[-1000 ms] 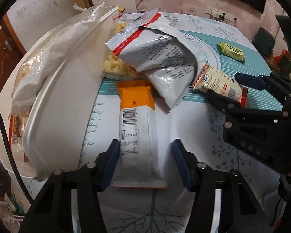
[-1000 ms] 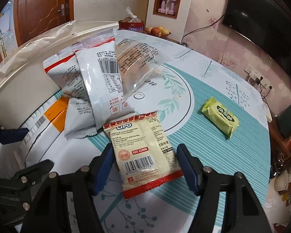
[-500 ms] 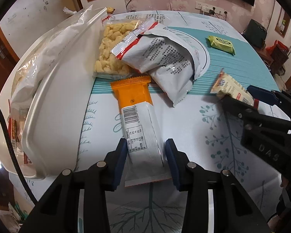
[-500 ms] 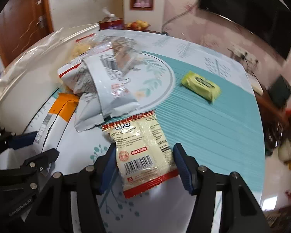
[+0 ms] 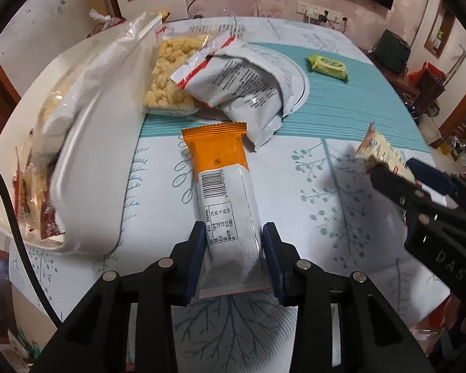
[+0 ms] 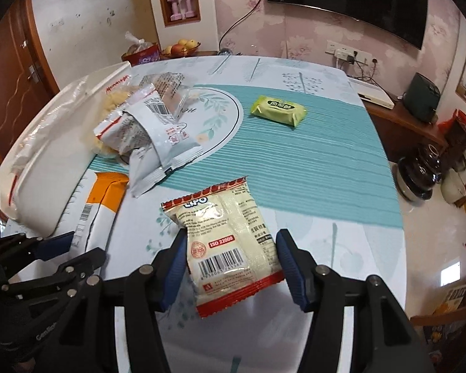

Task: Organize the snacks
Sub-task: 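Lift both packs and carry them toward the white bin with both tools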

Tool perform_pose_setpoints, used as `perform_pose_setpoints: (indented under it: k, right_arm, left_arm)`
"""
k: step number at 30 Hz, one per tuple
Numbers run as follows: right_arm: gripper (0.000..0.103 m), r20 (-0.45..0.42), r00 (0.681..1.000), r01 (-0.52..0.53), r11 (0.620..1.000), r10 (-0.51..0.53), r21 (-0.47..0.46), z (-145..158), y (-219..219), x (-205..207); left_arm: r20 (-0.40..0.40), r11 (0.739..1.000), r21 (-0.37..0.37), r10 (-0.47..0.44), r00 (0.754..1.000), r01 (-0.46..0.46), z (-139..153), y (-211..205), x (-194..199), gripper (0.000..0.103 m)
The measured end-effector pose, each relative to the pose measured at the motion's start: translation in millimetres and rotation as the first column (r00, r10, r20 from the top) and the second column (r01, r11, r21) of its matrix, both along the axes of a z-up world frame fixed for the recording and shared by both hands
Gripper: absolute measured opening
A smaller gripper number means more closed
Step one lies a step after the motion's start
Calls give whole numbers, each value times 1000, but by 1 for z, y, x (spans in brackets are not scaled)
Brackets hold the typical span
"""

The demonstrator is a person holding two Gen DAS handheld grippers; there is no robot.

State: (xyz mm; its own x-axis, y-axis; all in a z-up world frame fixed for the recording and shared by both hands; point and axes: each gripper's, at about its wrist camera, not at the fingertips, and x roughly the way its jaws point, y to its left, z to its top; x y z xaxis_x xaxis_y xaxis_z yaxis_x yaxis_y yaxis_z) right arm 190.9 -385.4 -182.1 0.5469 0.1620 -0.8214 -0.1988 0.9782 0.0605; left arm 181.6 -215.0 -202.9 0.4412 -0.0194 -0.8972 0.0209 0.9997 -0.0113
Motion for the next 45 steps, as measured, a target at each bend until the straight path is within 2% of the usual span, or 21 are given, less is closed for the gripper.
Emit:
perform_pose_setpoints:
  k: [6, 12, 18, 26, 34, 45]
  right_arm:
    - [57, 4, 1000, 23, 1000, -23, 2, 11, 0, -21]
    - [57, 38, 999, 28, 1000, -29, 11, 30, 4, -35]
    - [57, 84, 996, 26, 1000, -26, 6, 47, 13, -45]
    - [57, 145, 989, -12, 1000, 12, 3, 69, 34, -55]
    - [57, 185, 980, -71, 997, 71, -5, 87, 71, -51]
    - [57, 198, 965, -174, 985, 170, 3, 94, 141, -25]
  left_arm:
    - [50, 1000, -22, -19, 999, 20, 23, 2, -15, 36]
    - [142, 998, -40, -32, 989, 38, 52, 6, -34, 36]
    - [239, 999, -29, -12, 971, 19, 82, 17, -49, 36]
    - [319, 999, -42, 41, 947, -30, 114, 51, -57, 36]
    - [374, 995, -55, 99, 922, -84, 133, 91, -53, 36]
    - [387, 992, -19, 120, 914, -122, 138, 152, -32, 36]
